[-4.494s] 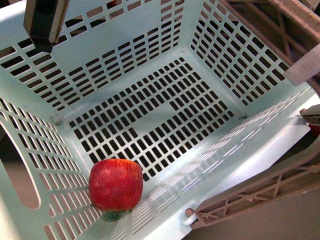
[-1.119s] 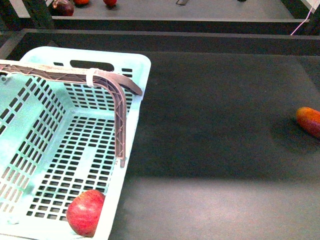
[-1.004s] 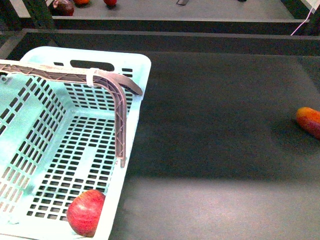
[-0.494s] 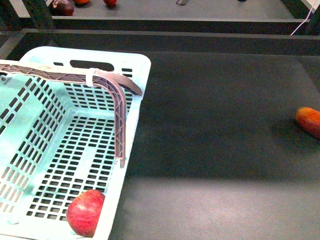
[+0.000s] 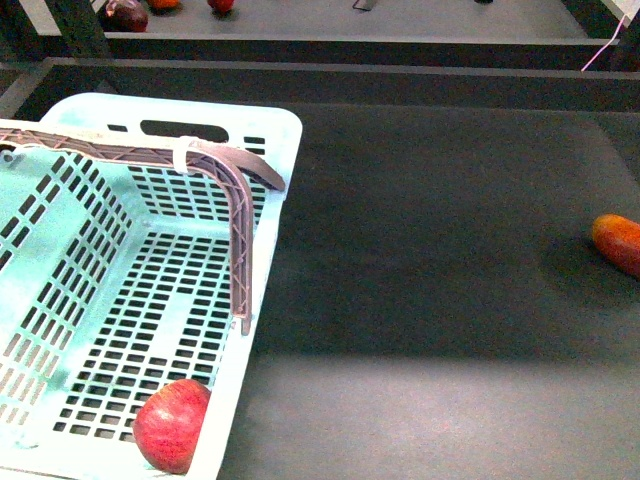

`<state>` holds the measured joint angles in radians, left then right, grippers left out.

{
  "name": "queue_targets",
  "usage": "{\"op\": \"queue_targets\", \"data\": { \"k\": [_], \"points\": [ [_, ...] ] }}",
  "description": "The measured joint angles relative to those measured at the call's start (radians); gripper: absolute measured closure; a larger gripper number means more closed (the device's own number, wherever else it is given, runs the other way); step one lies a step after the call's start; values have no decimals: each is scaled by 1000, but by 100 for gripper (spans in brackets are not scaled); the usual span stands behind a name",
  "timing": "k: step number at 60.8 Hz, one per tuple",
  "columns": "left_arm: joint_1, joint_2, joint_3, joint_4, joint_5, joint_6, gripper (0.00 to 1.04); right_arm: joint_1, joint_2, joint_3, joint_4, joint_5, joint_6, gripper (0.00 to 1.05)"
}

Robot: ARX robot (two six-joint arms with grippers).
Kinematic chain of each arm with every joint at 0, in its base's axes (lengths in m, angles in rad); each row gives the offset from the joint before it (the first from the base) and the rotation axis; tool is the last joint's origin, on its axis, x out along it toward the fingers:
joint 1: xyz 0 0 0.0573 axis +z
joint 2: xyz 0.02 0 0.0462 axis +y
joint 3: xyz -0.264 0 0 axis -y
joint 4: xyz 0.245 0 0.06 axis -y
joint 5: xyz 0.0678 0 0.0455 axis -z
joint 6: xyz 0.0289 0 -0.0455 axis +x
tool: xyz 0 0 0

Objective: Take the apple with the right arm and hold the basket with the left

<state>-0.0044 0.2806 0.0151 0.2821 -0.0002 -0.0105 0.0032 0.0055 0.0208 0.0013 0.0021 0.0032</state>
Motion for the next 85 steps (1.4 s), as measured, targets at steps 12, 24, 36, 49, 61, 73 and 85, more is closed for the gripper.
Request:
{"op": "queue_targets", "data": {
  "k": [12,24,36,49,61,73,85],
  "points": [
    [0,-60,0,-59,0,0,101,0,0,0,0,0,0,9],
    [0,-190,0,-223,0,0,101,0,0,0,0,0,0,9],
    [0,-274,0,-280,0,0,101,0,0,0,0,0,0,9],
    [0,-274,0,-280,0,0,101,0,0,0,0,0,0,9],
    [0,-274,0,-280,0,0,79,0,0,0,0,0,0,9],
    [0,-274,0,-280,0,0,39,0,0,0,0,0,0,9],
    [0,-274,0,-280,0,0,5,0,0,0,0,0,0,9]
  ]
}}
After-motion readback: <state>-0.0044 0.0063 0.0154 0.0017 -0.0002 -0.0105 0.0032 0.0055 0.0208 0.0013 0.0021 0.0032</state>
